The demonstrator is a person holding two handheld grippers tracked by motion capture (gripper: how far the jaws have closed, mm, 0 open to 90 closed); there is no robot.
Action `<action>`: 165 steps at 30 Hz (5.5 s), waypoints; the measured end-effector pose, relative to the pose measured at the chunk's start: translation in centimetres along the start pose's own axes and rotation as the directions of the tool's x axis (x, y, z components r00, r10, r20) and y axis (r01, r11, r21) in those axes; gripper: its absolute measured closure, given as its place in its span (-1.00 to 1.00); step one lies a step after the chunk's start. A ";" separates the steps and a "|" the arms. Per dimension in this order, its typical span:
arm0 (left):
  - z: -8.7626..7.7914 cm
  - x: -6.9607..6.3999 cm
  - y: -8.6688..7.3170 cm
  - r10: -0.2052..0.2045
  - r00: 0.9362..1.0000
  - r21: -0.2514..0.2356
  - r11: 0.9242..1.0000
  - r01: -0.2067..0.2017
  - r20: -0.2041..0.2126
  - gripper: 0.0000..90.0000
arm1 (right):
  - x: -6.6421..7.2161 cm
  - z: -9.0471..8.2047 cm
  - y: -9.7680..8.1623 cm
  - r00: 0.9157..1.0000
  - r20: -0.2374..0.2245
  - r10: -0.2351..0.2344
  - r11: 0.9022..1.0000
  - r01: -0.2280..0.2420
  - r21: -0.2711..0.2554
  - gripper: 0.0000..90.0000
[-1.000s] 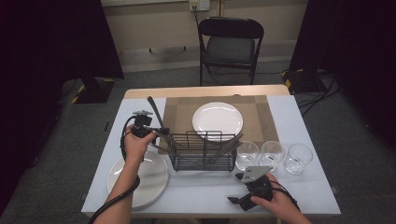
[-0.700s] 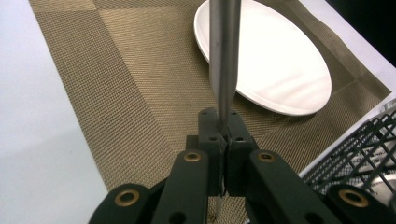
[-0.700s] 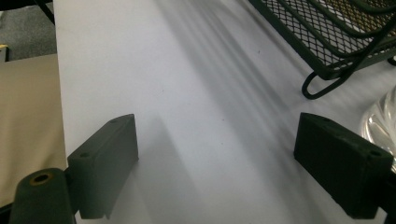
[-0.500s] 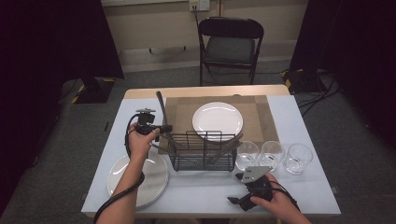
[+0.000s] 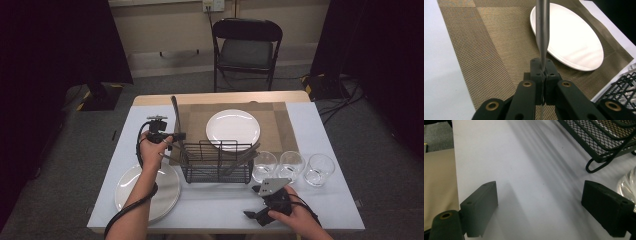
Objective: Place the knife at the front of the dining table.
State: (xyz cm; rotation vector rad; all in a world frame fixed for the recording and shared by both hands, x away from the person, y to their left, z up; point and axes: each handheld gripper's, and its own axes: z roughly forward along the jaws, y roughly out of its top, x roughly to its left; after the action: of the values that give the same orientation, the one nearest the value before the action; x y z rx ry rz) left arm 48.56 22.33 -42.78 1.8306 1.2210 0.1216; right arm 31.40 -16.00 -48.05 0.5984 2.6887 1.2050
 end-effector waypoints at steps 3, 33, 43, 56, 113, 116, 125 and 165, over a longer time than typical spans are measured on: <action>0.2 0.0 0.0 -0.008 1.000 -0.008 1.000 0.008 0.003 0.97 | 0.0 0.0 0.0 1.000 0.000 0.000 1.000 0.000 0.000 -0.72; 0.9 0.7 -0.3 -0.049 0.998 -0.036 0.998 0.050 0.028 0.97 | 0.0 0.0 0.0 1.000 -0.003 0.005 1.000 -0.005 -0.002 -0.72; 1.3 0.8 -0.3 -0.054 0.998 -0.039 0.998 0.055 0.020 0.96 | 0.0 0.0 0.0 1.000 -0.002 0.001 1.000 -0.001 0.000 -0.72; 1.8 1.1 -0.5 -0.082 0.996 -0.051 0.995 0.084 0.034 0.96 | 0.0 0.0 0.0 1.000 -0.001 0.001 1.000 -0.001 -0.001 -0.72; -0.6 0.9 -2.9 0.126 0.966 0.078 0.991 -0.111 -0.226 -0.16 | 0.1 0.0 0.0 1.000 0.003 -0.004 1.000 0.004 0.003 -0.72; -0.7 0.8 -3.5 0.123 0.966 0.081 0.991 -0.107 -0.229 -0.13 | 0.1 0.0 0.0 1.000 0.006 -0.006 1.000 0.006 0.004 -0.72; -0.7 0.4 -4.4 0.128 0.965 0.086 0.990 -0.111 -0.230 -0.13 | 0.2 0.1 0.0 1.000 0.011 -0.012 1.000 0.012 0.006 -0.73; 0.1 -0.6 -4.5 0.159 0.945 0.197 0.975 -0.105 -0.285 0.59 | 0.1 0.0 0.0 1.000 0.009 -0.010 1.000 0.010 0.005 -0.73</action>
State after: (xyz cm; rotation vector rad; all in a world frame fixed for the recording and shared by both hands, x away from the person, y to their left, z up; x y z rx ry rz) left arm 45.22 22.24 -45.81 2.1090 1.3503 0.3883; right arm 31.29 -15.90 -48.07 0.5894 2.6852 1.1900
